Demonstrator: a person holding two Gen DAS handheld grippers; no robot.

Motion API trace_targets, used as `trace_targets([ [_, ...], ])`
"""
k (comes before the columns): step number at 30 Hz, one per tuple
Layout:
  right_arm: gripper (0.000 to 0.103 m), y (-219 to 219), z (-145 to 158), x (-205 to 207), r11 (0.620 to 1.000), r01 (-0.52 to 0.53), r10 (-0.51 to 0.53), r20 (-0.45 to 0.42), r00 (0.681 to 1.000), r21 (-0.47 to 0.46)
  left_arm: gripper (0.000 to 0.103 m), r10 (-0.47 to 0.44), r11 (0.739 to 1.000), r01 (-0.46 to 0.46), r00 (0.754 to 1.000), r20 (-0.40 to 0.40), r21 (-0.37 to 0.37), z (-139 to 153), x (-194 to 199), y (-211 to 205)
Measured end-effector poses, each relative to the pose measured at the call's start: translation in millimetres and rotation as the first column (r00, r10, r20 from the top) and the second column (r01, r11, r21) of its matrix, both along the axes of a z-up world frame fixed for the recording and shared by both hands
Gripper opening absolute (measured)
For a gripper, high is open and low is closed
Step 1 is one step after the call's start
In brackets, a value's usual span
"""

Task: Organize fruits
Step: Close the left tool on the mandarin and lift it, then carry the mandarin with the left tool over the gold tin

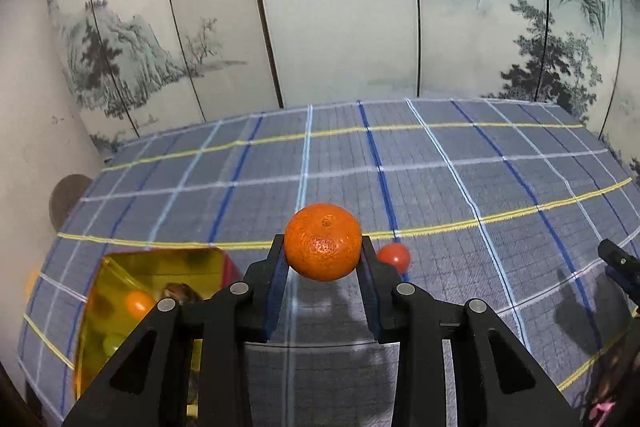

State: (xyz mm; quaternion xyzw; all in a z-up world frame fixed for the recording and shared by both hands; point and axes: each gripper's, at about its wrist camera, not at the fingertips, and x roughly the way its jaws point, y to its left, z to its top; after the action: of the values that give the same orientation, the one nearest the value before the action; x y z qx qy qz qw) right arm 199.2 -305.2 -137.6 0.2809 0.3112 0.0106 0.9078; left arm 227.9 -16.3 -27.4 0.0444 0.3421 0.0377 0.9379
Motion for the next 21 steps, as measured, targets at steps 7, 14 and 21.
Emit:
trace_targets([
  [7, 0.103, -2, -1, -1, 1.0, 0.01, -0.01, -0.004, 1.0, 0.006, 0.035, 0.026, 1.0, -0.026, 0.999, 0.036, 0.001, 18, -13, 21],
  [14, 0.103, -3, -2, 0, 1.0, 0.009, -0.009, -0.017, 1.0, 0.007, 0.035, 0.069, 0.998, -0.069, 0.996, 0.05, 0.0, 29, -20, 46],
  [21, 0.103, -2, -2, 1, 1.0, 0.009, -0.009, -0.017, 1.0, 0.009, 0.035, 0.114, 0.993, -0.115, 0.993, 0.036, 0.008, 25, -24, 72],
])
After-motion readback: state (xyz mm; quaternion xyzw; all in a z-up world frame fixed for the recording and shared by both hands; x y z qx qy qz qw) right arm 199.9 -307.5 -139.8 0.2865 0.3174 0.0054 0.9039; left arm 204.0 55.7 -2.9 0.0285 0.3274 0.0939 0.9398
